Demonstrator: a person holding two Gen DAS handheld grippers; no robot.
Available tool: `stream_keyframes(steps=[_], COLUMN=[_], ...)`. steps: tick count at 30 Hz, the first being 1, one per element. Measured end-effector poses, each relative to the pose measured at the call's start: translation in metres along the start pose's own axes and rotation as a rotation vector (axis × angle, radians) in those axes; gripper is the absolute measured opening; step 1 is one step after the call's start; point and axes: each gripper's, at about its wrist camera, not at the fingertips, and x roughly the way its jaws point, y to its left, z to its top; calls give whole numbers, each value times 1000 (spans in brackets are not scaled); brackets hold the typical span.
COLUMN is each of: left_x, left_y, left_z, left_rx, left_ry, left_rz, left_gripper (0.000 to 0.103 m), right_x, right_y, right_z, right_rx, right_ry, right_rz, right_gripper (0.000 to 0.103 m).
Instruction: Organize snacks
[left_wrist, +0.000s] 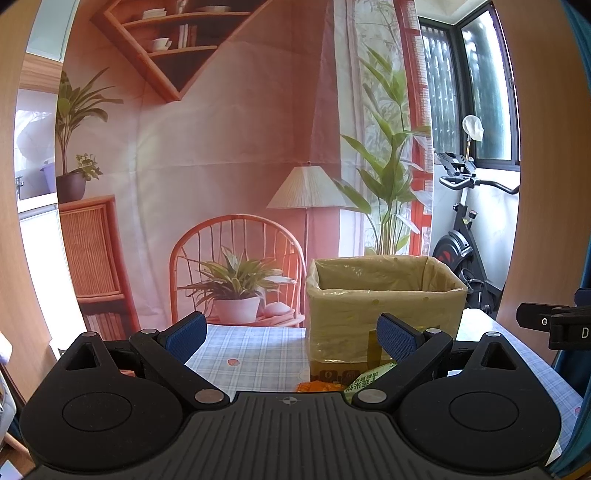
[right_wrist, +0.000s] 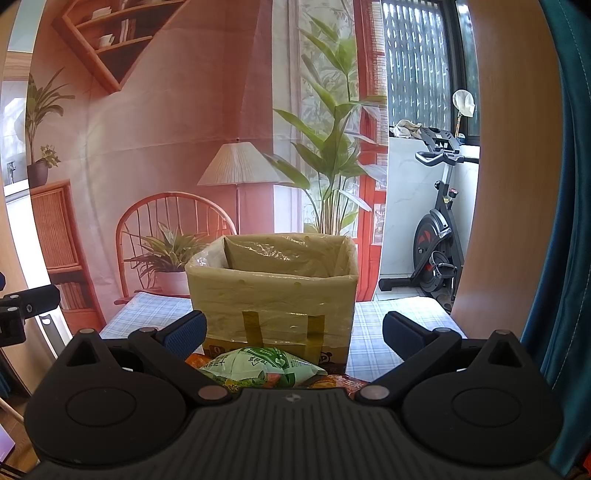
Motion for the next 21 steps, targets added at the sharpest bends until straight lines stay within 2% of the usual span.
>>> stream_keyframes(steps=[21], left_x=[0], left_y=[0], left_z=[0], left_rx=[-1], left_ry=[3], left_rz=[-1], left_gripper=[100], right_x=[0], right_y=[-1], right_z=[-1], right_rx=[-2], right_ry=[0], right_rz=[-1], right_gripper=[103])
